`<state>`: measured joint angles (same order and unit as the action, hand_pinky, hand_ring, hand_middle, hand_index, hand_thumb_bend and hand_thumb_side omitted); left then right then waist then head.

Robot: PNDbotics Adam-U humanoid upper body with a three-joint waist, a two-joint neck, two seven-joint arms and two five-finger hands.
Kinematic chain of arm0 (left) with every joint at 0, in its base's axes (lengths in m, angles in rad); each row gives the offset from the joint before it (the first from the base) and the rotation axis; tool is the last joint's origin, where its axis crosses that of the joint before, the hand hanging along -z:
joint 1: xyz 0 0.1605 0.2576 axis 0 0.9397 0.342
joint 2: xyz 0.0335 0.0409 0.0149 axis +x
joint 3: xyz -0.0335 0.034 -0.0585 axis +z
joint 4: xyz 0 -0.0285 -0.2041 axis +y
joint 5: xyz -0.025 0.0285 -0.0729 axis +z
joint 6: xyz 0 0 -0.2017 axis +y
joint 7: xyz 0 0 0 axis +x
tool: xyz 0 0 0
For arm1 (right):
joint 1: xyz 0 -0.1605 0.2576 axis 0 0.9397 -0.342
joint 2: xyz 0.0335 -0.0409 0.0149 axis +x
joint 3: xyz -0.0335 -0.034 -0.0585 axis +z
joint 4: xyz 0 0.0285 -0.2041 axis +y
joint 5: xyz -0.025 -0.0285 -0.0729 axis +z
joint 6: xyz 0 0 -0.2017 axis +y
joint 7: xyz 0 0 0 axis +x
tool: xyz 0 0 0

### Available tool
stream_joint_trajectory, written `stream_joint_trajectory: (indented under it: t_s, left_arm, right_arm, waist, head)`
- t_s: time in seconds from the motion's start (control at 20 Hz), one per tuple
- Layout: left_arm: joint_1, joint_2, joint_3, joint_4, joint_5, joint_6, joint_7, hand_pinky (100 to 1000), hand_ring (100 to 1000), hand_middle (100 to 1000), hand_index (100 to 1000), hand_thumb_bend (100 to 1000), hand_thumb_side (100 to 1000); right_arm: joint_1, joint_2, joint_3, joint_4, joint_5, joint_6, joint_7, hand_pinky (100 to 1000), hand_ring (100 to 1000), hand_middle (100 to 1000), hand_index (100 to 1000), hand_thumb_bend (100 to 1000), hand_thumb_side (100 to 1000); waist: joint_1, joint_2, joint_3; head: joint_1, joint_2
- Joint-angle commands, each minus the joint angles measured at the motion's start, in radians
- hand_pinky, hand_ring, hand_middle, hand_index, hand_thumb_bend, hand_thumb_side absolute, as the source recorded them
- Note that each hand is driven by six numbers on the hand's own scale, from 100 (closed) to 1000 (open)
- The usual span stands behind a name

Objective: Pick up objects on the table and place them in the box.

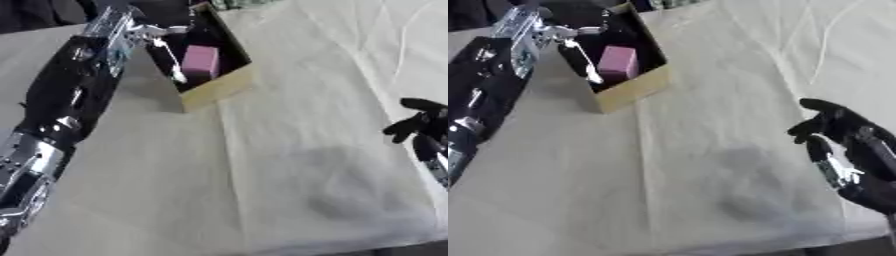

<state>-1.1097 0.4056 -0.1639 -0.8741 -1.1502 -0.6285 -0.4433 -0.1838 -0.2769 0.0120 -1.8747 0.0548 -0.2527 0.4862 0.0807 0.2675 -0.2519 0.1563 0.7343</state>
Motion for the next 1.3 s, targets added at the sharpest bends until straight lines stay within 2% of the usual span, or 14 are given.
stream_joint_trajectory:
  t_s: [0.05, 0.45, 0.75, 0.85, 0.9, 1.0, 1.1, 1.3]
  left_arm:
    - [-0.017, 0.025, -0.001, -0.044, 0.010, -0.011, -0.011, 844, 799, 772, 949, 754, 438]
    - [0.007, 0.090, 0.025, -0.200, 0.132, -0.031, 0.084, 825, 745, 718, 915, 633, 406]
    - [0.127, 0.182, 0.028, -0.361, 0.233, -0.041, 0.185, 813, 700, 669, 879, 535, 377]
    - [0.173, 0.202, 0.020, -0.412, 0.265, -0.024, 0.215, 813, 700, 669, 879, 535, 377]
    - [0.190, 0.204, 0.020, -0.432, 0.280, -0.012, 0.225, 814, 662, 644, 848, 426, 399]
    - [0.231, 0.181, 0.036, -0.468, 0.308, 0.014, 0.250, 817, 650, 640, 838, 363, 385]
    - [0.277, 0.159, 0.043, -0.512, 0.337, 0.043, 0.276, 817, 650, 640, 838, 363, 385]
    - [0.383, 0.169, 0.036, -0.616, 0.402, 0.096, 0.282, 817, 650, 640, 838, 363, 385]
  right_arm:
    - [-0.001, -0.006, -0.008, -0.013, -0.007, -0.001, 0.000, 763, 700, 523, 922, 100, 582]
    - [0.025, -0.008, -0.017, -0.004, -0.002, -0.002, -0.005, 764, 701, 523, 922, 100, 581]
    - [0.036, -0.003, -0.026, -0.003, 0.000, -0.003, -0.015, 764, 701, 523, 922, 100, 579]
    - [0.037, -0.003, -0.026, -0.003, 0.000, -0.003, -0.016, 764, 701, 523, 922, 100, 579]
    - [0.035, -0.002, -0.027, -0.004, 0.000, -0.004, -0.017, 764, 701, 523, 923, 100, 574]
    - [0.032, 0.002, -0.037, -0.007, -0.001, -0.004, -0.026, 764, 702, 523, 923, 100, 573]
    - [0.032, 0.002, -0.043, -0.009, 0.002, -0.004, -0.033, 764, 702, 523, 923, 100, 573]
    - [0.034, 0.002, -0.039, -0.009, 0.002, -0.005, -0.033, 764, 702, 523, 923, 100, 573]
  waist:
    - [-0.009, -0.027, 0.005]
    - [-0.025, -0.055, 0.068]
    - [-0.044, -0.061, 0.127]
    - [-0.046, -0.062, 0.130]
    - [-0.050, -0.059, 0.134]
    - [-0.063, -0.050, 0.165]
    - [-0.070, -0.046, 0.186]
    - [-0.070, -0.052, 0.182]
  head:
    - [0.002, 0.004]
    - [-0.008, 0.022]
    - [-0.023, 0.029]
    - [-0.022, 0.031]
    - [-0.022, 0.028]
    - [-0.033, 0.021]
    - [-0.040, 0.018]
    - [-0.030, 0.025]
